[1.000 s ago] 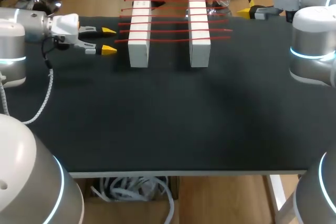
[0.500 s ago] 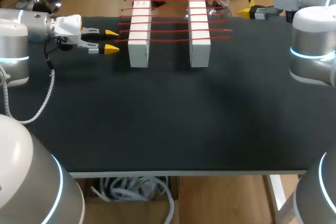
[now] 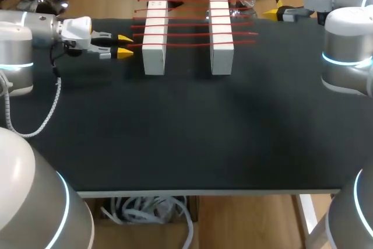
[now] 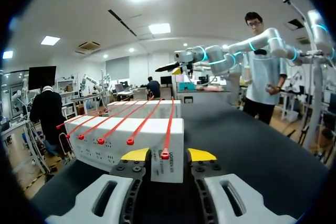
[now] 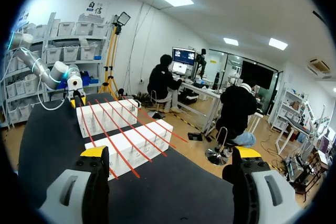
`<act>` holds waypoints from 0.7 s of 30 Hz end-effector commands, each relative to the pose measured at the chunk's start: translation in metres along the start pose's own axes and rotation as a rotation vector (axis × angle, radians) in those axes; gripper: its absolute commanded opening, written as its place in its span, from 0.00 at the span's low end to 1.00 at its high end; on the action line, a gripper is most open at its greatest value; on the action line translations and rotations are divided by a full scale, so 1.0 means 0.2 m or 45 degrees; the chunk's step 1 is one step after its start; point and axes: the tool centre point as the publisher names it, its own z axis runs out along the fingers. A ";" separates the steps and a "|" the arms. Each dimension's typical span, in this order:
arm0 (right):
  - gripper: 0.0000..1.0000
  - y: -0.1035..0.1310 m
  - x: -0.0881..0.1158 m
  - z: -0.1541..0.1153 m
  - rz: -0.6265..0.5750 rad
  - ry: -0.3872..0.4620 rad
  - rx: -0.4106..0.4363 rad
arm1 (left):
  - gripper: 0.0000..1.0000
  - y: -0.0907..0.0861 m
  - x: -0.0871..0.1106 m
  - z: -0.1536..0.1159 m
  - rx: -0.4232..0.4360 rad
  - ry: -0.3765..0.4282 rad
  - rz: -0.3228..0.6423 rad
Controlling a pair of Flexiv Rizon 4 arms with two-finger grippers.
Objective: Grab the tape and strap the tape.
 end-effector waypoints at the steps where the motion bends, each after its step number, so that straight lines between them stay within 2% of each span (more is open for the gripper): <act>1: 1.00 0.00 0.00 0.00 0.000 0.002 0.004 | 0.22 0.01 -0.01 0.00 0.006 0.009 -0.001; 5: 1.00 0.00 0.00 0.00 0.000 0.002 0.004 | 0.11 0.02 -0.01 0.00 0.007 0.009 -0.003; 7: 1.00 0.00 0.00 0.00 0.000 0.002 0.004 | 0.11 0.02 -0.01 0.00 0.006 0.009 -0.003; 10: 1.00 0.00 0.00 0.00 0.000 0.002 0.004 | 0.05 0.02 -0.02 0.00 0.006 0.008 -0.002; 11: 1.00 0.00 0.00 0.00 0.000 0.002 0.004 | 0.00 0.02 -0.02 0.00 0.005 0.008 -0.001; 21: 1.00 0.00 0.00 0.00 0.000 0.002 0.004 | 0.00 -0.03 -0.03 -0.02 -0.030 0.012 0.026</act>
